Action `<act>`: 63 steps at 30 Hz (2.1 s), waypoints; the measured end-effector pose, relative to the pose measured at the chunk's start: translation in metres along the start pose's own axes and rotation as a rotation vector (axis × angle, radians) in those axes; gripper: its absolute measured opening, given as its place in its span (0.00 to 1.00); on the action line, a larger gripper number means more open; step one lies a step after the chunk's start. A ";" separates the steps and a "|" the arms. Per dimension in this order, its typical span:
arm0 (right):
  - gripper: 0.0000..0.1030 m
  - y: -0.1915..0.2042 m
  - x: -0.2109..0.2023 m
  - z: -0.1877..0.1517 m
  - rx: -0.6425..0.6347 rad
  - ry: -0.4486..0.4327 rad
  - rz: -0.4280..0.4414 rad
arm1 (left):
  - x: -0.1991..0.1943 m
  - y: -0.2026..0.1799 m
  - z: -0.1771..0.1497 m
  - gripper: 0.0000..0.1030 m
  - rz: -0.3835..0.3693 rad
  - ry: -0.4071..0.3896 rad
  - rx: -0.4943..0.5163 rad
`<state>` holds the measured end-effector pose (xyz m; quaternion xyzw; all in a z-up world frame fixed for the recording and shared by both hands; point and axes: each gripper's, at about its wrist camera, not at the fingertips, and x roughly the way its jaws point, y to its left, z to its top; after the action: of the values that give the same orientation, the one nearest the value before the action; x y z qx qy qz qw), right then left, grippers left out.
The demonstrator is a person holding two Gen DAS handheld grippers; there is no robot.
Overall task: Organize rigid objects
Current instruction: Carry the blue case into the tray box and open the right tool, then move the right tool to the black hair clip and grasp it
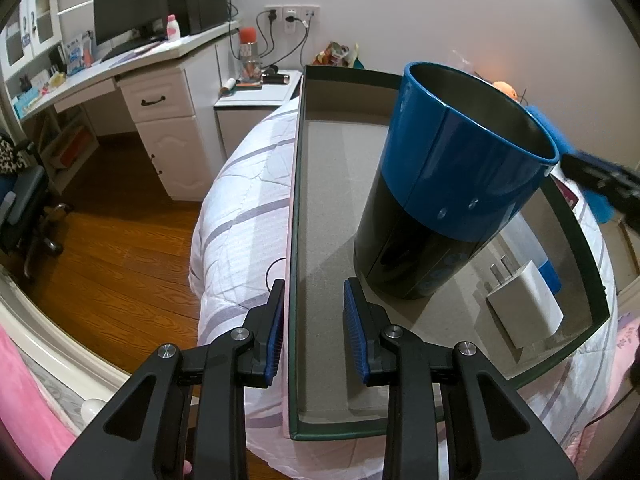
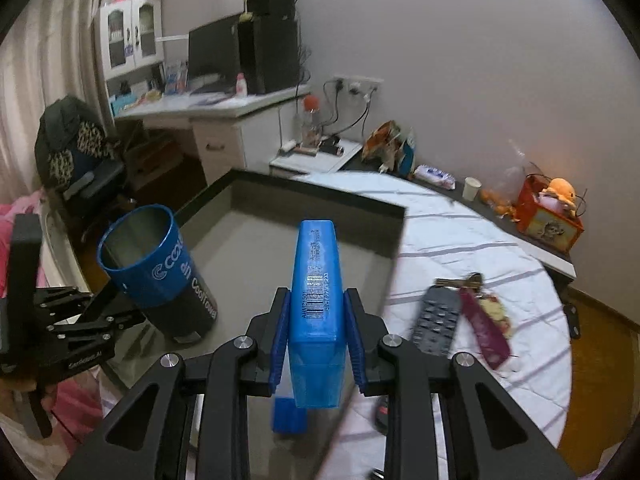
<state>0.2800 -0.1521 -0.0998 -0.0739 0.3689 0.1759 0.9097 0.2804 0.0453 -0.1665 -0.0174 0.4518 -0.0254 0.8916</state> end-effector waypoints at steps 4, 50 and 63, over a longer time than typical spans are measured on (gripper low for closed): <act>0.26 0.020 0.018 -0.004 -0.037 0.056 0.040 | 0.000 0.001 -0.001 0.27 0.000 0.000 -0.001; 0.78 -0.078 -0.082 -0.083 0.194 -0.037 -0.222 | 0.000 0.004 -0.003 0.27 -0.006 0.000 0.007; 0.78 -0.086 -0.055 -0.140 0.108 0.081 -0.143 | 0.000 0.005 -0.004 0.26 0.008 0.001 0.011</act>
<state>0.1855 -0.2831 -0.1613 -0.0580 0.4081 0.0873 0.9069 0.2778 0.0499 -0.1691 -0.0109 0.4524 -0.0242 0.8914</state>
